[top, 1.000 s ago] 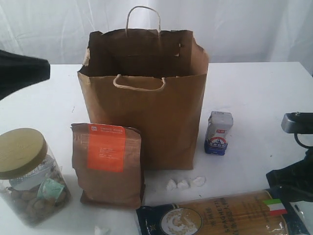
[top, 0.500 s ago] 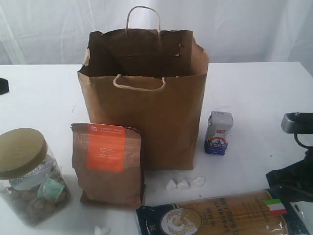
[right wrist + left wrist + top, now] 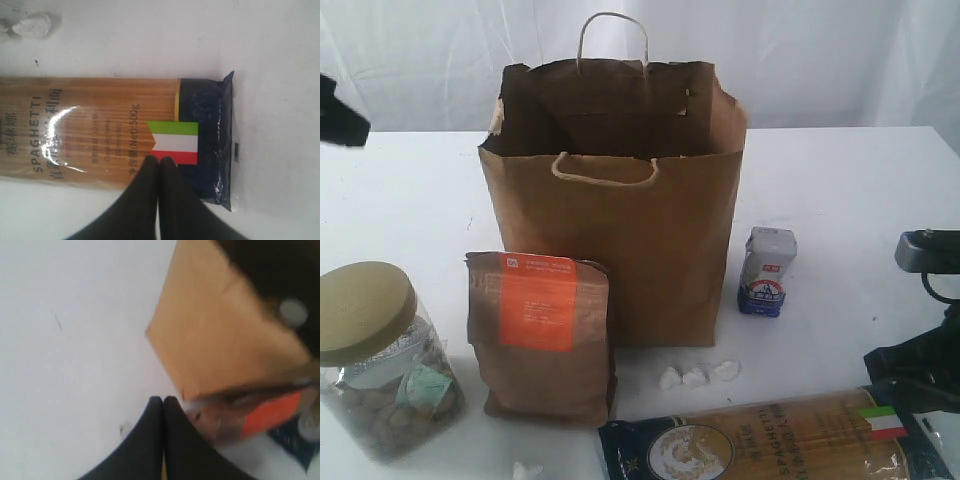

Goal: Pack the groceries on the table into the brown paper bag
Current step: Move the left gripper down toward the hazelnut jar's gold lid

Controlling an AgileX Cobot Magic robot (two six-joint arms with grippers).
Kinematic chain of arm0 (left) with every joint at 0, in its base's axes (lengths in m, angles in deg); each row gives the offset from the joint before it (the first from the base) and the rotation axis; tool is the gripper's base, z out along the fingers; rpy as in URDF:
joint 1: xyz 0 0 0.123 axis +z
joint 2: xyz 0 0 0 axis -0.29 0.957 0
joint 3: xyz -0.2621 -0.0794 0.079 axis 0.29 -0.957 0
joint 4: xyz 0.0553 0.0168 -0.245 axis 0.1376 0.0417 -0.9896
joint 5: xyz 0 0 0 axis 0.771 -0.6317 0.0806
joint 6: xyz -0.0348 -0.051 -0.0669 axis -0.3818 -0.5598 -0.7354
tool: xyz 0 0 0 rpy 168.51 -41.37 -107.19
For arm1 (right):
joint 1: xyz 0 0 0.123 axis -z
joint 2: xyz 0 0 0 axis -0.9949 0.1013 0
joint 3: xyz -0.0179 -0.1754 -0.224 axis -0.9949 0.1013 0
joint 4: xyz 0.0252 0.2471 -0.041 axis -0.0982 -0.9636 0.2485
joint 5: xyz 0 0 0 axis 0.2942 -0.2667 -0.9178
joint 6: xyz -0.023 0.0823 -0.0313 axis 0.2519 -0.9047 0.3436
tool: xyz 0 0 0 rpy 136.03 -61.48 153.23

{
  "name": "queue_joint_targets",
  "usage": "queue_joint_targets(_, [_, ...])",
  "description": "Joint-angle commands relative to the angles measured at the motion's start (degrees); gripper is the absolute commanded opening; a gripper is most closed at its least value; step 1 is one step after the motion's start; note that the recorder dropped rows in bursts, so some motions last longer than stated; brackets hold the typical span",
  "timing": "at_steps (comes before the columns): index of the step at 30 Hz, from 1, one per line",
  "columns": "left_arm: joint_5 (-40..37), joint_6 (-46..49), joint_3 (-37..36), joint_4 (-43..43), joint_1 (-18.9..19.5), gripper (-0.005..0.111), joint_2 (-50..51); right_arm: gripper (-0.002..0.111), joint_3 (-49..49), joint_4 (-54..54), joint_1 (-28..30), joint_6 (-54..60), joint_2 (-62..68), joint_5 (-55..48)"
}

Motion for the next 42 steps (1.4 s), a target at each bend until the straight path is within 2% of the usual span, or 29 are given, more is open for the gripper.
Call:
queue_joint_targets(1, [-19.9, -2.7, 7.8, 9.5, 0.2, 0.0, 7.4, 0.0, 0.3, -0.3, 0.5, 0.7, -0.4, -0.2])
queue_joint_targets(4, [-19.9, 0.1, 9.8, 8.1, 0.2, 0.001, 8.9, 0.0, 0.3, -0.4, 0.5, 0.7, -0.4, -0.2])
queue_joint_targets(6, [-19.9, 7.1, 9.8, 6.3, 0.1, 0.013, 8.6, 0.0, 0.3, -0.4, 0.5, 0.7, -0.4, -0.2])
queue_joint_targets(8, [-19.9, 13.5, 9.8, 5.9, -0.2, 0.037, 8.1, 0.0, 0.3, -0.4, 0.5, 0.7, -0.4, -0.2])
queue_joint_targets(10, [-19.9, 15.8, 8.2, 6.2, -0.3, 0.081, 8.1, 0.0, 0.3, -0.4, 0.5, 0.7, -0.4, 0.8])
queue_joint_targets(11, [-19.9, 16.7, 7.7, 7.0, -0.3, 0.096, 8.1, 0.0, 0.3, -0.4, 0.5, 0.7, -0.4, 1.2])
queue_joint_targets(12, [-19.9, 16.6, 7.1, 8.1, -0.3, 0.105, 8.1, 0.0, 0.3, -0.4, 0.5, 0.7, -0.4, 1.3])
queue_joint_targets(15, [-19.4, 16.6, 6.6, 8.4, -0.3, 0.105, 8.1, 0.0, 0.3, -0.4, 0.5, 0.7, -0.4, 1.3])
queue_joint_targets(22, [-11.4, 16.6, 6.6, 8.4, -0.3, 0.105, 8.1, 0.0, 0.3, -0.4, 0.5, 0.7, -0.4, 1.7])
queue_joint_targets(27, [-7.4, 16.0, 6.6, 4.6, -0.3, 0.105, 8.1, 0.0, 0.3, -0.4, 0.5, 0.7, -0.4, 1.9])
queue_joint_targets(30, [-9.6, 15.8, 6.6, 2.8, -0.3, 0.105, 8.1, 0.0, 0.3, -0.4, 0.5, 0.7, -0.4, 1.9])
queue_joint_targets(34, [-19.9, 24.1, 6.6, -0.6, -0.3, 0.105, 8.1, 0.0, 0.3, -0.4, 0.5, 0.7, -0.4, 1.9])
queue_joint_targets(36, [-19.9, 27.9, 6.6, -2.7, -0.3, 0.105, 8.1, 0.0, 0.3, -0.4, 0.5, 0.7, -0.4, 2.1])
queue_joint_targets(38, [-19.9, 27.1, 6.6, -3.1, -0.3, 0.105, 8.1, 0.0, 0.3, -0.3, 0.5, 0.7, -0.4, 2.1])
queue_joint_targets(42, [-19.9, 23.0, 6.6, 5.4, -0.3, 0.105, 8.1, 0.0, 0.3, -0.3, 0.5, 0.7, -0.4, 2.3])
